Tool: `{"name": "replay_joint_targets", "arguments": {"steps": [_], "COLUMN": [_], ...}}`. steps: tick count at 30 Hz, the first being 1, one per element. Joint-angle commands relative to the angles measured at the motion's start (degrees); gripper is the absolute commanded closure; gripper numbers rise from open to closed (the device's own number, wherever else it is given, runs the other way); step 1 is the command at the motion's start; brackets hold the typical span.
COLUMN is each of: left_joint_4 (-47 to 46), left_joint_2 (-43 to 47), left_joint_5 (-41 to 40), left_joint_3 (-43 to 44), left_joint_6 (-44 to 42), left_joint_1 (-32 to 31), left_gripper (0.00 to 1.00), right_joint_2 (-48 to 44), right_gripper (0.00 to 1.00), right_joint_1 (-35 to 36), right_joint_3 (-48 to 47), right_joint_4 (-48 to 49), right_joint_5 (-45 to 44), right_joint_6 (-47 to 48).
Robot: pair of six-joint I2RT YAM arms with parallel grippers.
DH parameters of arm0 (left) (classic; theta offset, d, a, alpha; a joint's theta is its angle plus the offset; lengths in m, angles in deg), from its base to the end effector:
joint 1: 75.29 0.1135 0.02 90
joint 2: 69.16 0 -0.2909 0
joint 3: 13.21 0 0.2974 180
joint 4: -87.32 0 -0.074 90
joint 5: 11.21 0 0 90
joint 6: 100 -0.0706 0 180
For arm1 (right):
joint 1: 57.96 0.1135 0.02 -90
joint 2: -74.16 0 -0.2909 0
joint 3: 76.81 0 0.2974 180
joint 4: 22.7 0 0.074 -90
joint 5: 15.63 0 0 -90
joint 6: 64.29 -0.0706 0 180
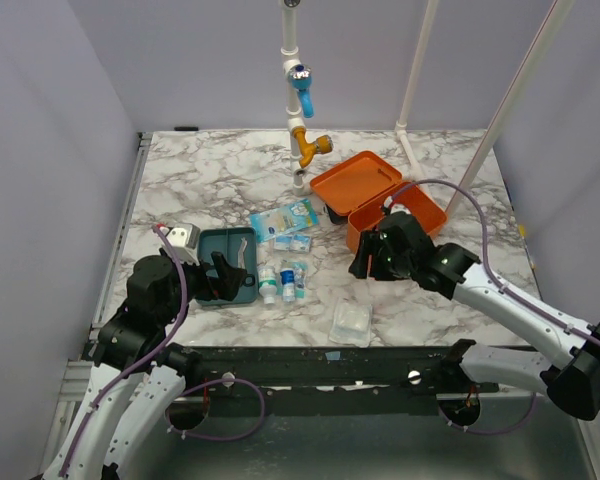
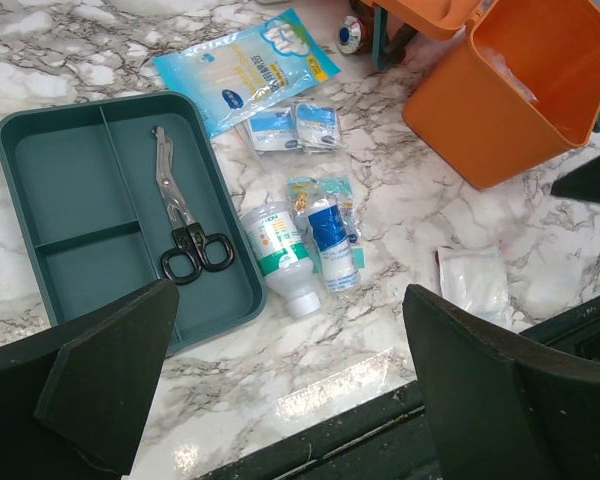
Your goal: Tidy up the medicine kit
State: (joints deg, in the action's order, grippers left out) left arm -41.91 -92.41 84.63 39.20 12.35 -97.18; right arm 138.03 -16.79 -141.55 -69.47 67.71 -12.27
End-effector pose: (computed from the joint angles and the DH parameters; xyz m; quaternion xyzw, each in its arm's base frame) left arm 0.1333 -0.0613 0.3201 0.0253 0.8262 -0.2504 0.5041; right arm 0.2234 0.1844 0.2757 -0.0040 0.9255 0.1973 0.3232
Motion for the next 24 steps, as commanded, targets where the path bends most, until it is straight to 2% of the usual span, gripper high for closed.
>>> {"name": "replay_joint_targets", "arguments": {"steps": [1, 4, 7, 11, 15, 24], "left_joint_4": [-0.1, -0.1, -0.1, -0.1, -0.1, -0.2], "left_joint_2": [-0.1, -0.4, -0.7, -0.7, -0.7, -0.7], "left_joint_5": [-0.2, -0.2, -0.2, -0.3, -0.3, 0.0], "left_joint_3": [-0.1, 0.0, 0.0, 0.0, 0.0, 0.0], "left_joint_6": [0.1, 0.1, 0.1, 0.1, 0.1, 0.0], "left_joint_1": [-0.4, -0.3, -0.3, -0.3, -0.3, -0.3], "left_gripper": [0.02, 0.02, 0.01, 0.02, 0.02, 0.01], "right_joint_2": [-1.0, 1.2, 3.6, 5.6, 7.6, 12.0], "right_gripper": [0.35, 0.36, 0.37, 0.42, 0.43, 0.43], "right_joint_1": [6.5, 12.5, 15.2, 17.1, 17.8, 18.4], "right_joint_3": [4.0, 5.8, 7.2, 9.0, 10.9, 14.7], "right_joint_4": [-2.0, -1.9, -1.2, 0.9, 1.5, 6.9], "right_joint_5": [0.2, -5.2, -8.8, -10.6, -13.5, -12.9], "right_joint_6": [-4.3, -8.3, -11.0, -13.3, -15.9, -18.2]}}
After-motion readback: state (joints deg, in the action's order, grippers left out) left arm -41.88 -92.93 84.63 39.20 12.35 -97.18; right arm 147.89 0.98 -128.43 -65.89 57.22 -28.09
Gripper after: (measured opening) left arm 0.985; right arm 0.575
